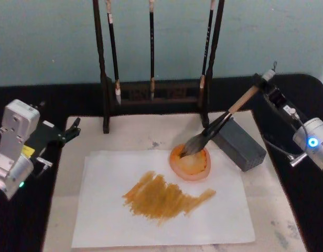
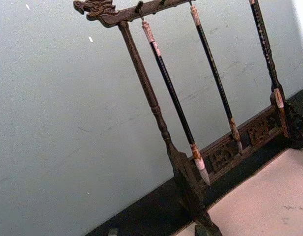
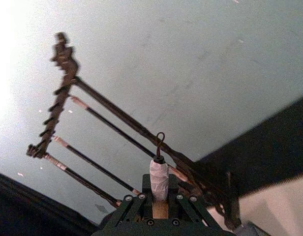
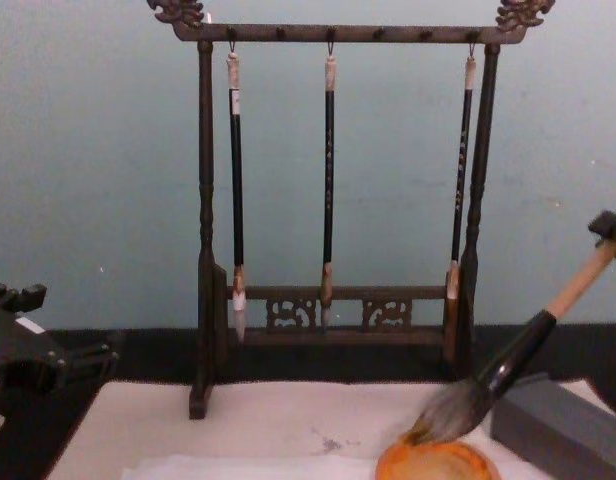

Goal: Pick up the brush from the inkstone, write on the paper, then place the brush back to its original position.

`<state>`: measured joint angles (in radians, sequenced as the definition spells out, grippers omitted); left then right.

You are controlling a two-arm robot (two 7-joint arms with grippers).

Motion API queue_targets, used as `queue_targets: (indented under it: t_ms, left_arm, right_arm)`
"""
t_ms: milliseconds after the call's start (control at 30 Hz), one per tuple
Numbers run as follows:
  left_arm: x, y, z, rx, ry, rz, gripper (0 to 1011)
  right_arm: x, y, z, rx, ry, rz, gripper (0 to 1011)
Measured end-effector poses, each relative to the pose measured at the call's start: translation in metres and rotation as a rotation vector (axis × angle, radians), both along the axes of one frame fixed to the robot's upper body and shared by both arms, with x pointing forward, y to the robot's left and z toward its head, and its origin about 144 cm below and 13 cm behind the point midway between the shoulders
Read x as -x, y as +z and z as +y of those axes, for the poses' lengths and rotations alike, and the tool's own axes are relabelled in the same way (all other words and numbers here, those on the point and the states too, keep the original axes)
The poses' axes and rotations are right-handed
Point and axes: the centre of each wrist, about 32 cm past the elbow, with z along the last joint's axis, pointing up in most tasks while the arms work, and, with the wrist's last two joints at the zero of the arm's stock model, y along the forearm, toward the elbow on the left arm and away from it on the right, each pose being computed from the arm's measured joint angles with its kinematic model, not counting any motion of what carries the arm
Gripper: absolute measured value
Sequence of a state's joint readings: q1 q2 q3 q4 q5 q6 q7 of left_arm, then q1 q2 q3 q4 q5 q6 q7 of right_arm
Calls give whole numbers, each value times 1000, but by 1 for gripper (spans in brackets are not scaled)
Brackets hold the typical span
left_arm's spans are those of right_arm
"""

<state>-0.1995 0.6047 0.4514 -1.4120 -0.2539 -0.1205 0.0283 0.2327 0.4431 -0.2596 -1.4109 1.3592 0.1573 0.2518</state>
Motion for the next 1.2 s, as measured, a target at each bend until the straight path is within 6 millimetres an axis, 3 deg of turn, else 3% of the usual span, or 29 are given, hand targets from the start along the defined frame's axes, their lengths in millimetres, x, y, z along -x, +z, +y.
queue_targets:
  t_ms: [567, 1200]
  left_arm:
    - [0, 0, 0, 0, 0, 0, 1010]
    - [0, 0, 0, 0, 0, 0, 1010]
  right_arm:
    - [-8, -43, -5, -261, -25, 179, 184]
    - [-19, -55, -9, -229, -68, 240, 184]
